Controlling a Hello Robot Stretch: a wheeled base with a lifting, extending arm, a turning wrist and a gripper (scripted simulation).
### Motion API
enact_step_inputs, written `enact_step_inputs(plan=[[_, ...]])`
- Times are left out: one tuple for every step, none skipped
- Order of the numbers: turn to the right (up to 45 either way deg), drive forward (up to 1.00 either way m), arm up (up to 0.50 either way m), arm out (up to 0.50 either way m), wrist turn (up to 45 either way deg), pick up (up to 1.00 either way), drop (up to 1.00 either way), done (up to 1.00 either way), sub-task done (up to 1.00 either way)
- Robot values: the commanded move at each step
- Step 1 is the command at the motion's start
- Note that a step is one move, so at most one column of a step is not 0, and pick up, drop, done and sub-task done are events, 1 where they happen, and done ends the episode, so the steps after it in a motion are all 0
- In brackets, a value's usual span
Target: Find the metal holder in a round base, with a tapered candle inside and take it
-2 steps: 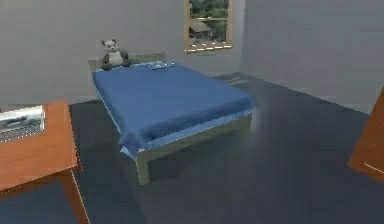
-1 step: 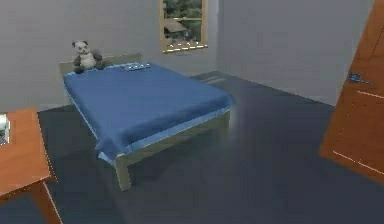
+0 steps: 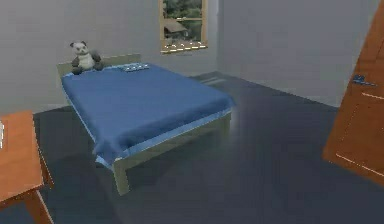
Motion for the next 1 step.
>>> enact_step_inputs(plan=[[24.0,0.0,0.0,0.0,0.0,0.0,0.0,0.0,0.0]])
